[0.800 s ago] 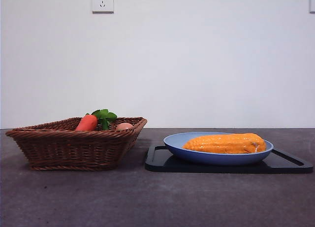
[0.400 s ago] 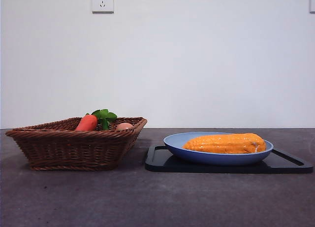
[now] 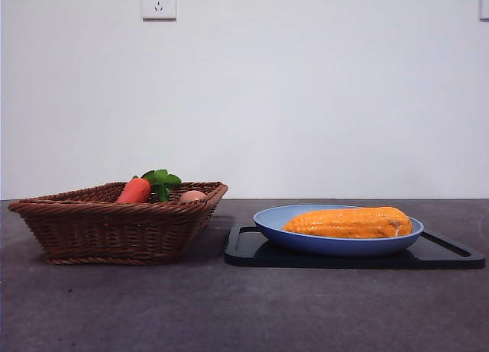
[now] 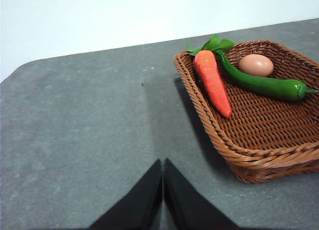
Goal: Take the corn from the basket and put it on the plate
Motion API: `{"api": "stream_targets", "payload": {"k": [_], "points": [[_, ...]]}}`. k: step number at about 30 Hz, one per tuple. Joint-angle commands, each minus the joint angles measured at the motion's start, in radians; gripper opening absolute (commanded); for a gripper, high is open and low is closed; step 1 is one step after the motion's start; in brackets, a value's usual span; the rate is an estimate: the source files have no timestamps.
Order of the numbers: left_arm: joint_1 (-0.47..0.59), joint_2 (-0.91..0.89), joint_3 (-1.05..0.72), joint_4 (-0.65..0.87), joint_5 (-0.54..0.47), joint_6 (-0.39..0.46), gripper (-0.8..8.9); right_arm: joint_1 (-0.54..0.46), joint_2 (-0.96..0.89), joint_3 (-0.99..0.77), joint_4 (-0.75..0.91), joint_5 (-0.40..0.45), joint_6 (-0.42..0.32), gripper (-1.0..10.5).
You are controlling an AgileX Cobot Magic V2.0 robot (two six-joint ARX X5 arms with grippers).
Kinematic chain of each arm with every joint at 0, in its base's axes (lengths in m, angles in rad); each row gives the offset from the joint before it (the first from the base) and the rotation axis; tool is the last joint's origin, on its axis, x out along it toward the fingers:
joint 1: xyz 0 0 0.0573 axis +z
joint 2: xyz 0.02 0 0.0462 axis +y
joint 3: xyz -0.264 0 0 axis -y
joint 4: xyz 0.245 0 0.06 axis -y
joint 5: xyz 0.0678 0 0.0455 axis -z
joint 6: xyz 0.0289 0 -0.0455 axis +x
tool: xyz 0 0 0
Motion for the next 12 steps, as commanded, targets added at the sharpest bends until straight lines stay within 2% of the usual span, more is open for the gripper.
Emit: {"api": "stream_targets", "payload": {"k": [1,4,8,12], "points": [[0.002,-0.002,-0.028,-0.004,-0.002,-0.009,0.06,-0.090,-0.051,-0.041,0.129,-0.050,-0.031,0.0],[0.002,-0.002,-0.028,-0.004,-0.002,-0.009,0.06,-0.202,-0.139,-0.126,0.232,-0.073,-0.015,0.0],[0.002,-0.002,-0.028,-0.004,-0.001,-0.009,0.06,-0.282,-0.263,-0.278,0.361,-0.054,-0.016,0.0],[0.002,-0.002,-0.028,-0.004,-0.002,-0.009,0.06,-0.303,-0.398,-0.473,0.513,0.032,-0.016,0.0]]}}
